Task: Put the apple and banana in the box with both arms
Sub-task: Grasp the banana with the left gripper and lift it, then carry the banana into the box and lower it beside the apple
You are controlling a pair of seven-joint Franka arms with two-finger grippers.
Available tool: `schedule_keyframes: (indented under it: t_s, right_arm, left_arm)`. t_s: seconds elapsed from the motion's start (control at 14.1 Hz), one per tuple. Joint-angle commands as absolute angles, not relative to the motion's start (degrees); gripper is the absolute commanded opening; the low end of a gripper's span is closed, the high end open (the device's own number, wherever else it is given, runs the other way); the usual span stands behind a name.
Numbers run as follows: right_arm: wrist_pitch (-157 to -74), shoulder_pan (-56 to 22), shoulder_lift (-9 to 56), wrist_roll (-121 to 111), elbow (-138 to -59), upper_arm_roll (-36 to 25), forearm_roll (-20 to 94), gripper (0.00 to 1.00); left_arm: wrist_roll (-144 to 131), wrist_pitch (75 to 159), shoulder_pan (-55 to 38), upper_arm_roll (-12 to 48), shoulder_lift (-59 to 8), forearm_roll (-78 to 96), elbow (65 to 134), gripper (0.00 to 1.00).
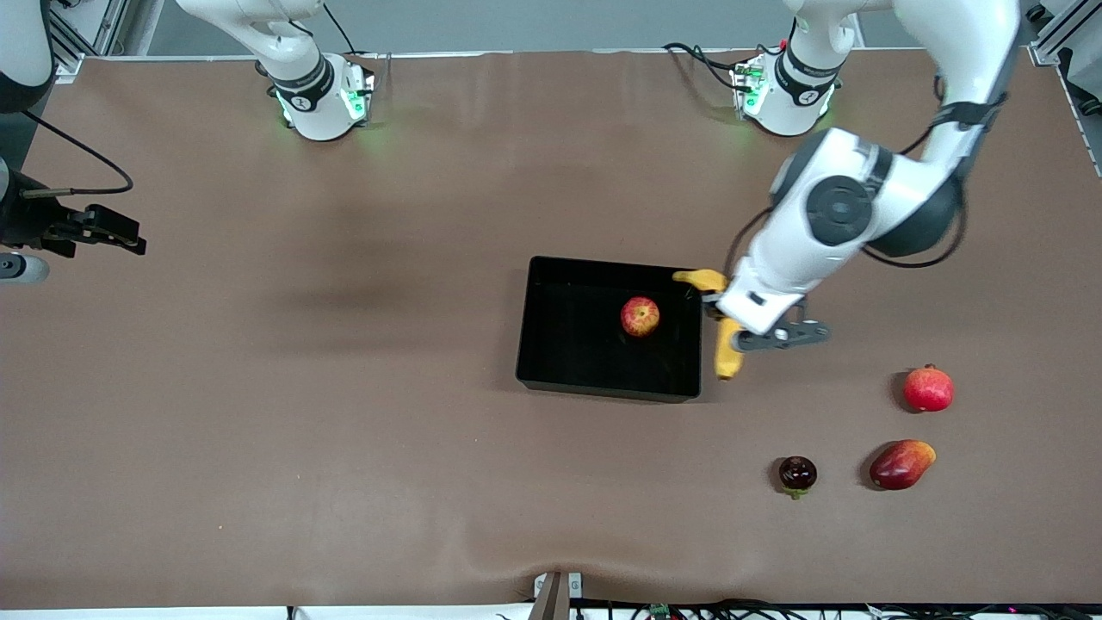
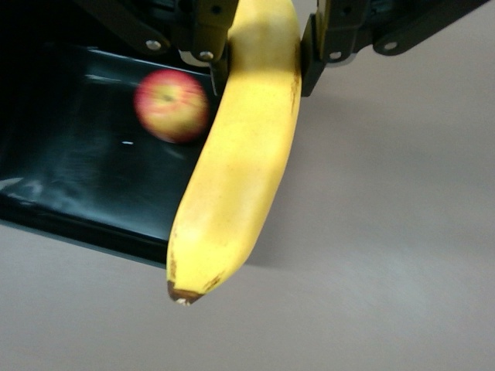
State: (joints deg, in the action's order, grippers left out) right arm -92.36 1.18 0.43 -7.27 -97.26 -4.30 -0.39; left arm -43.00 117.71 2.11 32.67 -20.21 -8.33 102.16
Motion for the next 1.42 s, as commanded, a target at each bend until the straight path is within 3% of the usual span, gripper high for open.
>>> schedule_keyframes:
  t_s: [0.0, 0.43, 0.92, 1.35]
  right_arm:
    - [-92.55, 1.76, -1.23, -7.91, -98.26, -3.78, 0.79, 1.0]
    - [-93.25, 1.76, -1.23, -7.91, -97.39, -3.78, 1.84, 1.0]
    - [-92.29, 1.76, -1.32, -7.74, -96.68, -3.87, 3.25, 1.0]
    - [-92.37, 1.85, -1.23, -7.73, -96.68, -3.87, 3.25, 1.0]
  left_arm:
    - [-54.8, 116.28, -4.54, 32.61, -27.92, -8.7, 93.63, 0.0]
    - [-67.92, 117.16, -14.67, 31.55, -40.76, -15.46, 82.45, 0.0]
    - [-68.21, 117.51, -16.87, 31.55, -45.78, -21.08, 82.35, 0.0]
    - [-68.47, 125.49, -17.67, 31.46, -49.74, -23.73, 82.35, 0.0]
